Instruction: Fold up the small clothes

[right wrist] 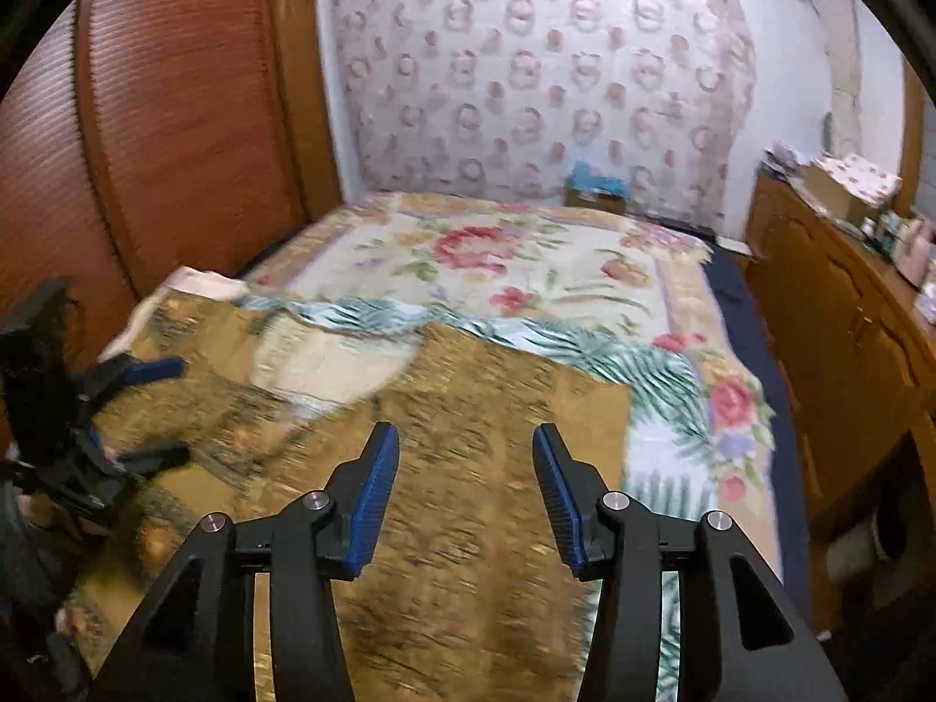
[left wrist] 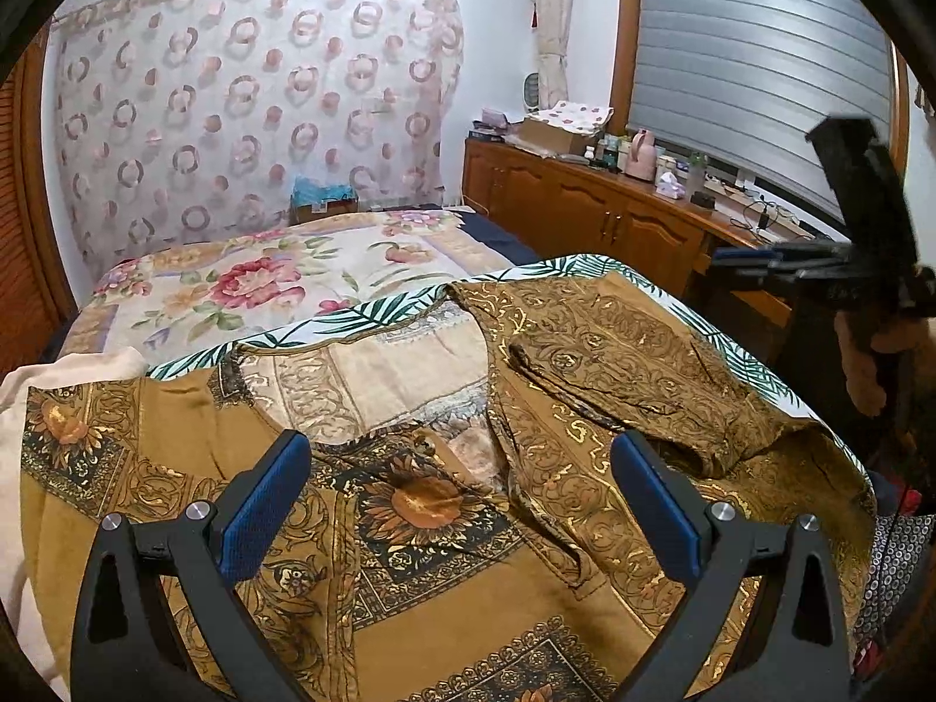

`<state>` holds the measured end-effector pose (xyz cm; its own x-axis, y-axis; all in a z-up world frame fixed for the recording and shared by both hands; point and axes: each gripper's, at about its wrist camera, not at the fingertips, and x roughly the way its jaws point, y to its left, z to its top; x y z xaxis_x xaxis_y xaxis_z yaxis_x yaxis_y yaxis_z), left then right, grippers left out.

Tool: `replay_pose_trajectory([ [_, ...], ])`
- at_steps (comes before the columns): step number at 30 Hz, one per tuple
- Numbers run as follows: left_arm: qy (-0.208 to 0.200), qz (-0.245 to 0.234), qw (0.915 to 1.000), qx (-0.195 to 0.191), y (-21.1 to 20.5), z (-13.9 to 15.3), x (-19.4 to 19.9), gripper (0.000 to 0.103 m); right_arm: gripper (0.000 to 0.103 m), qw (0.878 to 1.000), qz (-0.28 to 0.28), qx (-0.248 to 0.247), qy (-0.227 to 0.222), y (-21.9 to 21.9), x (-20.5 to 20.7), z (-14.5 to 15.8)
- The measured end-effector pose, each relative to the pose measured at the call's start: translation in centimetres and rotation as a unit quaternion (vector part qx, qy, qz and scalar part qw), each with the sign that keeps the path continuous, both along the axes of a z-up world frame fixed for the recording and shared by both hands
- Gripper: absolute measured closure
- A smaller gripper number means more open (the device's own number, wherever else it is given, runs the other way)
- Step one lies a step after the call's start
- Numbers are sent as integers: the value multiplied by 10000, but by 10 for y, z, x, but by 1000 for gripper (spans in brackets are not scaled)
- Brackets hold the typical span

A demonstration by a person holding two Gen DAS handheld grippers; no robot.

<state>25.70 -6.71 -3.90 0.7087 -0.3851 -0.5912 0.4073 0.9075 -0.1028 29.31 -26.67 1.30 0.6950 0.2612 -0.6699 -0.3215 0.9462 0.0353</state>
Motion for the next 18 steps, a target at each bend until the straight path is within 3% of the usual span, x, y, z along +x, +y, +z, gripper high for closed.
replay_pose_trajectory([
  [6, -6, 262, 9996, 88, 17, 10, 3, 0, 52, 9989, -289, -145, 353, -12, 28, -32],
  [9, 12, 512, 9986, 87, 39, 18, 2, 0, 42, 9973, -429, -159, 577, -18, 52, -51],
  [12, 31, 818, 9962, 288, 64, 20, 1, 0, 41, 9957, -538, -185, 728, -17, 74, -63],
  [18, 239, 1386, 9883, 599, 115, 16, -1, 3, 40, 9956, -554, -189, 730, -10, 95, -62],
])
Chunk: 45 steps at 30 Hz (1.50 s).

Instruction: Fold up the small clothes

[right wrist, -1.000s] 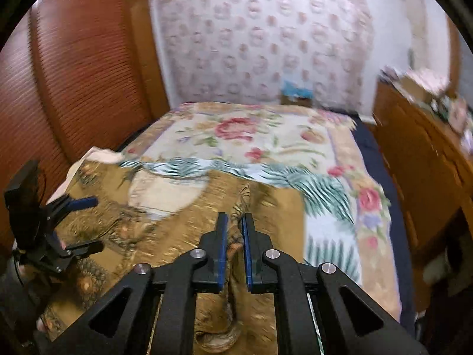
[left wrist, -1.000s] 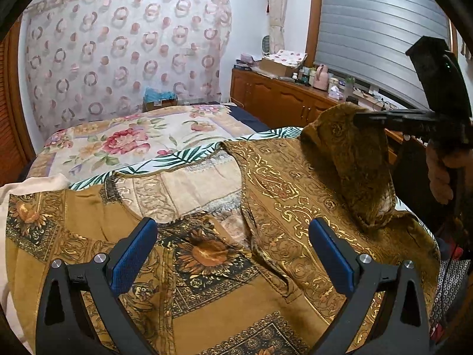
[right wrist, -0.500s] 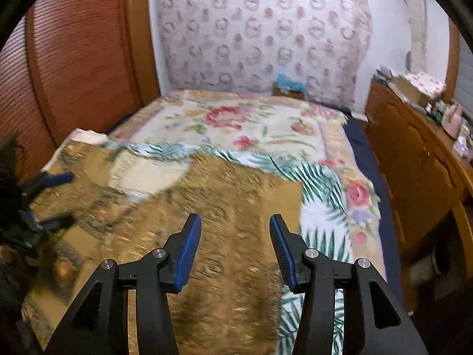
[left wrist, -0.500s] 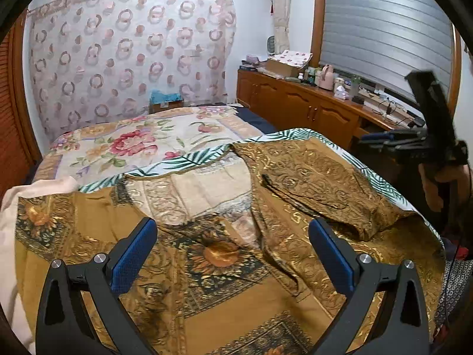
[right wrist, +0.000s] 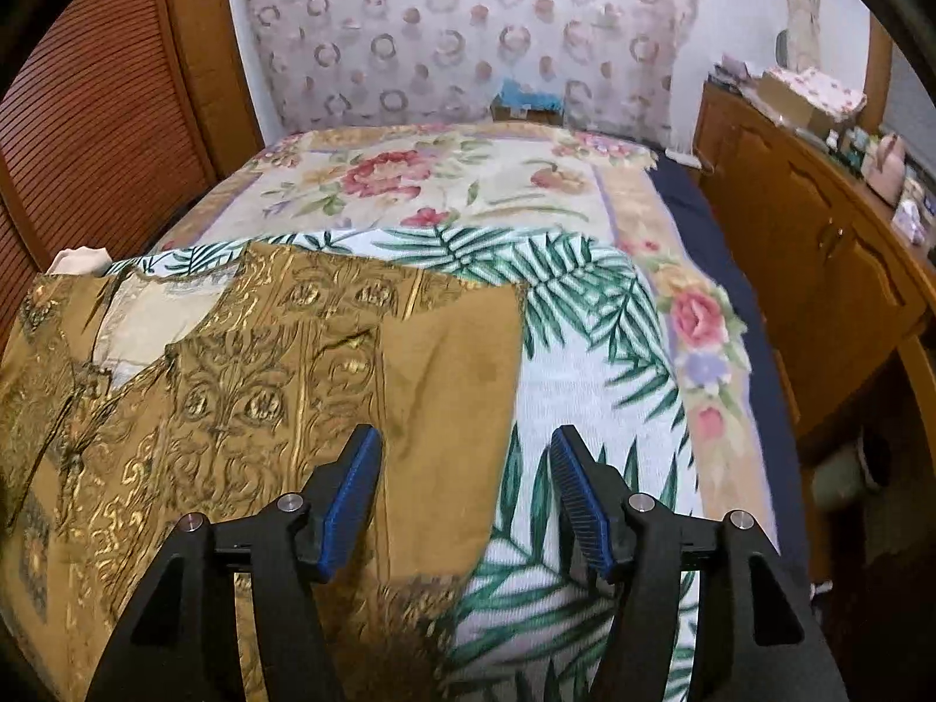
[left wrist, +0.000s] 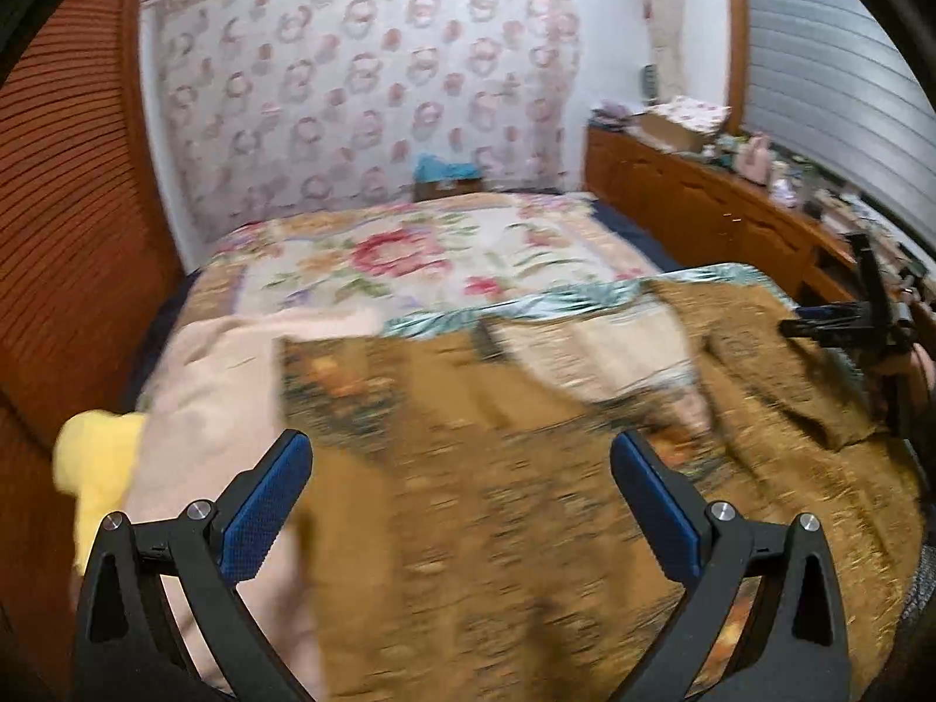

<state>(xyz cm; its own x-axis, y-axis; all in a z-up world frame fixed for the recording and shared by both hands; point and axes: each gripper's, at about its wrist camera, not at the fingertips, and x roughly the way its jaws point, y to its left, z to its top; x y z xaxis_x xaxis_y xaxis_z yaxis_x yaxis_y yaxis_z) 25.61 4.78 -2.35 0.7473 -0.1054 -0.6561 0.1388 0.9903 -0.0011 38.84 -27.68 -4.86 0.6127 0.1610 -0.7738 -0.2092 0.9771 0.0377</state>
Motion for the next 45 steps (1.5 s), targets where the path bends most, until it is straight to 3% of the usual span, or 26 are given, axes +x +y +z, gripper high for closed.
replay_pose_trajectory([
  [3, 85, 140, 9999, 27, 17, -2, 2, 10, 37, 9999, 64, -124, -88, 4, 1, -4],
  [7, 308, 213, 9993, -29, 29, -11, 15, 33, 33, 9998, 83, -119, -95, 8, 1, -10],
  [14, 626, 415, 9972, 3, 41, -28, 34, 47, 29, 9998, 130, -127, -85, 1, 3, -19],
  [16, 758, 362, 9964, -123, 44, -34, 37, 62, 27, 9998, 149, -125, -78, 0, 2, -19],
  [19, 747, 282, 9964, -275, 45, -35, 35, 75, 26, 9997, 174, -141, -69, 0, 2, -19],
  [26, 571, 137, 9978, -308, 42, -27, 33, 78, 25, 9997, 175, -150, -70, 0, 2, -19],
  [28, 491, 11, 9984, -286, 37, -25, 30, 89, 25, 9997, 172, -153, -71, 0, 2, -19],
  [30, 452, -97, 9983, -351, 35, -22, 30, 91, 25, 9997, 169, -157, -72, 0, 1, -19],
  [35, 659, 66, 9978, -35, 34, -29, 39, 91, 24, 9997, 172, -157, -73, 0, 2, -19],
  [42, 698, -189, 9970, -289, 33, -26, 36, 96, 24, 9993, 343, -173, 43, -1, 6, -17],
  [43, 673, -197, 9972, -260, 32, -24, 35, 97, 29, 9991, 379, -165, 76, -2, 8, -16],
  [45, 602, -255, 9976, -210, 26, -18, 30, 97, 47, 9989, 436, -141, 94, -3, 12, -13],
])
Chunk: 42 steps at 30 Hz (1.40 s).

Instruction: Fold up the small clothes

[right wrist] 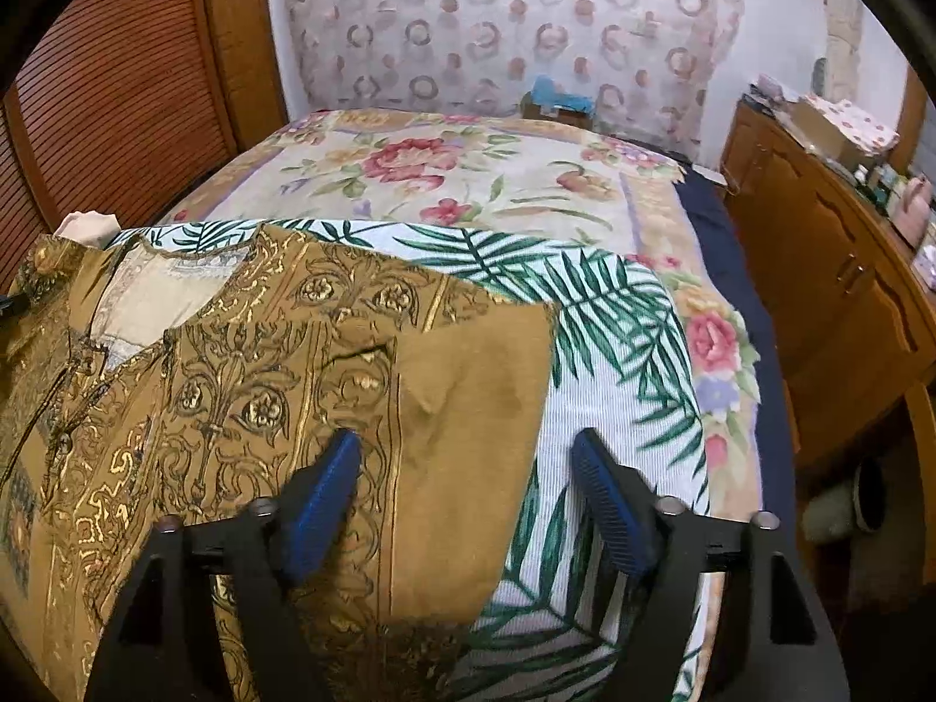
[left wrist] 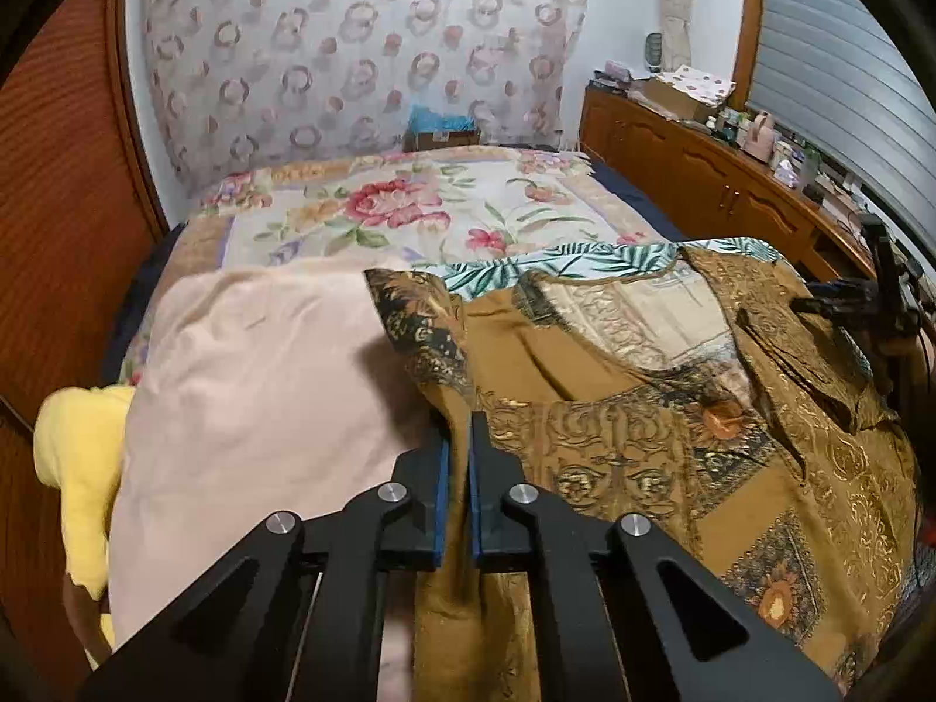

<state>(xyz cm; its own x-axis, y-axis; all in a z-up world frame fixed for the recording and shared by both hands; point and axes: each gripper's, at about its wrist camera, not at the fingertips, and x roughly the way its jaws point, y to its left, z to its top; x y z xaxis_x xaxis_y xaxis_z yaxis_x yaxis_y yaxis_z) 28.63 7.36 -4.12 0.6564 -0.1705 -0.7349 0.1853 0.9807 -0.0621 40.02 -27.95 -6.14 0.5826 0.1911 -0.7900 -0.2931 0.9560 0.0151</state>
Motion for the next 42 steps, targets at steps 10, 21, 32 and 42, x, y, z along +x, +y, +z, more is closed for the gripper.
replay_pose_trajectory([
  [10, -570, -114, 9980, -235, -14, 42, -50, 98, 98, 9982, 224, 472, -278, 0, -30, 31],
  [21, -992, -22, 9938, -506, -3, 67, -159, 98, 98, 9888, 547, 949, -1014, -18, -177, 85],
  [32, -822, 195, 9933, -782, 16, 45, -277, 98, 98, 9904, 252, 988, -937, -44, -335, 86],
  [42, -542, 99, 9968, -580, 8, 24, -313, 97, 98, 9959, -28, 871, -244, -51, -391, 58],
])
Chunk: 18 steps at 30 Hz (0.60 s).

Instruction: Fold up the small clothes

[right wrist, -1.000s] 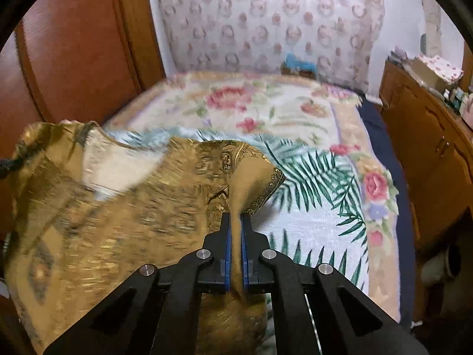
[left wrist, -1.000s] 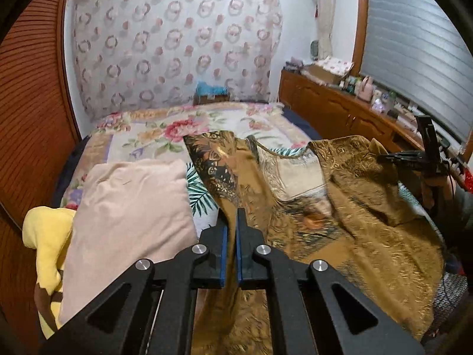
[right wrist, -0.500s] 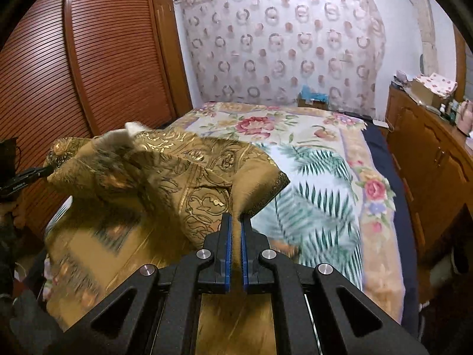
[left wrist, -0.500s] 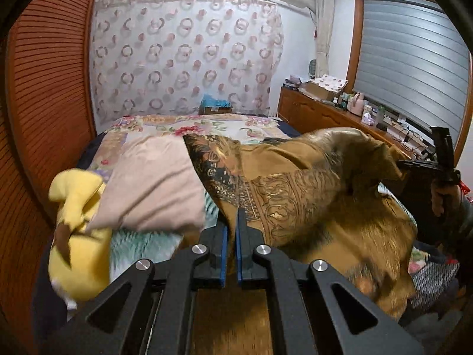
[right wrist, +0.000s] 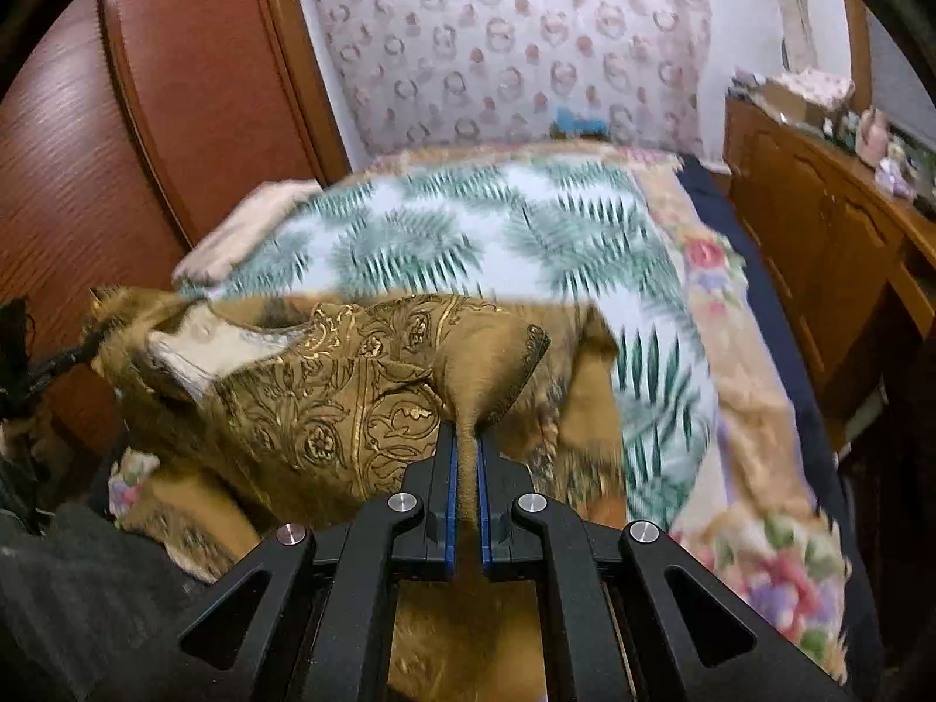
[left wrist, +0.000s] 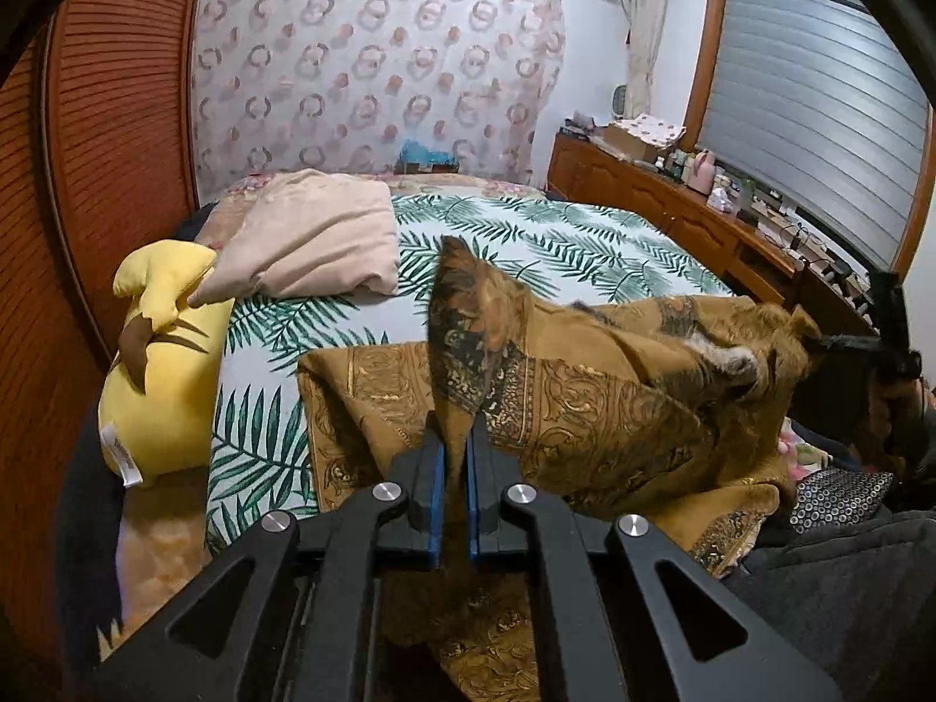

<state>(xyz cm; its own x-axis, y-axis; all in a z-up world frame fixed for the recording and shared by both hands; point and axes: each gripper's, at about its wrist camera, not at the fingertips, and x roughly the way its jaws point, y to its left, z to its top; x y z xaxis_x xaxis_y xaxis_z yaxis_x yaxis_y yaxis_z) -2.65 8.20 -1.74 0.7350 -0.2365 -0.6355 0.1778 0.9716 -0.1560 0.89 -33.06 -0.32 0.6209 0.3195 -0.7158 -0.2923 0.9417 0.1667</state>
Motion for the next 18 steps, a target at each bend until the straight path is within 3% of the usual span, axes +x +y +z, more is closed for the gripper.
replay_pose_trajectory([
  [5, -410, 185, 9989, 156, 2, 23, -12, 81, 98, 9999, 23, -158, 59, 14, 14, 6],
  [12, -735, 281, 9964, 300, 8, 44, -8, 37, 87, 9992, -44, -279, -279, 19, 12, 25],
  [15, -624, 355, 9973, 177, 16, 35, 9, 26, 77, 9985, -215, -249, -444, 11, 8, 31],
  [18, -455, 522, 9974, 203, 21, 21, 29, 26, 59, 9974, -366, -303, -546, 8, 12, 33],
])
